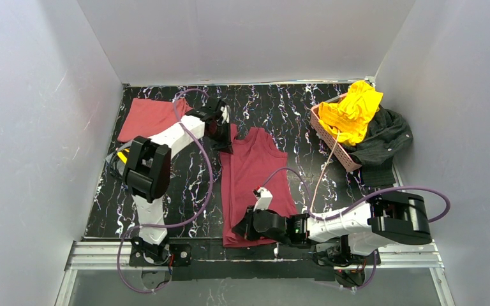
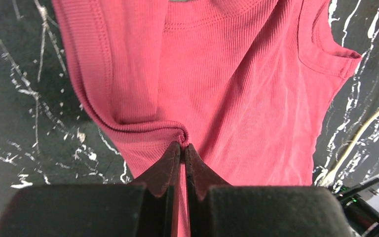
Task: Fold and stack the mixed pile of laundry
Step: Fold the tank top at the center of the board.
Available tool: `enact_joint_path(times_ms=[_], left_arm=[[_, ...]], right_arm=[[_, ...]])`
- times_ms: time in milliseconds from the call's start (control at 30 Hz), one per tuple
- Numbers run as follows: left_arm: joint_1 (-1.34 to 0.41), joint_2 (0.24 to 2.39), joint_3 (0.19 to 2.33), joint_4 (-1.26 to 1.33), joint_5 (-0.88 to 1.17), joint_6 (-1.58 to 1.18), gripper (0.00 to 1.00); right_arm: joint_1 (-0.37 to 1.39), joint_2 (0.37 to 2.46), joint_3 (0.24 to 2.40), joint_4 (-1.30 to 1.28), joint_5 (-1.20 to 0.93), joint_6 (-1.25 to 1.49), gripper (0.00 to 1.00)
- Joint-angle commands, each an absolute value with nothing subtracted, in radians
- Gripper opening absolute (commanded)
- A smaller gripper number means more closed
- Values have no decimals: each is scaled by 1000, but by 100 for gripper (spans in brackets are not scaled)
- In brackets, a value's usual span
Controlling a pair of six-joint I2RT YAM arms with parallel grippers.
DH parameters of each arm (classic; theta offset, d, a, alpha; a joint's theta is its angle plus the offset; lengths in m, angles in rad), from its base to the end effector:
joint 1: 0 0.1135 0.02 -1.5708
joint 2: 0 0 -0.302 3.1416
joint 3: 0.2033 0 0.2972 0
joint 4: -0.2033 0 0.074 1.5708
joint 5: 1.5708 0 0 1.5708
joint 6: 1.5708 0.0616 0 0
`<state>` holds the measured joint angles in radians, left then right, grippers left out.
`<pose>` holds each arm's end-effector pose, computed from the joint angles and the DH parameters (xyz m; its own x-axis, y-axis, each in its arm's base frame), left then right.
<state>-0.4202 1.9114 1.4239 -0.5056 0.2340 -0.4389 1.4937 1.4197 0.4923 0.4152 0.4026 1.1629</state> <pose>0.4318 -0.2086 0.2026 -0.9101 -0.0461 -0.4118 0.1389 0.9024 -0.4079 0.0480 0.3083 0.1511 -0.8329 0.1838 -0.5220 -0.3188 0.6117 0.7240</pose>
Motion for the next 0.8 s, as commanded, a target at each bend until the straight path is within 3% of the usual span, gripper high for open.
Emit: enact_joint_path(times_ms=[0,767], left_arm=[[-458,1960,1493,-562,170,-410,0],[-509,2009,1530,-532,186,-429,0]], right_arm=[[1501,1375,459,397,460,1244,1],[1501,1304,418,242,536,1342,1]])
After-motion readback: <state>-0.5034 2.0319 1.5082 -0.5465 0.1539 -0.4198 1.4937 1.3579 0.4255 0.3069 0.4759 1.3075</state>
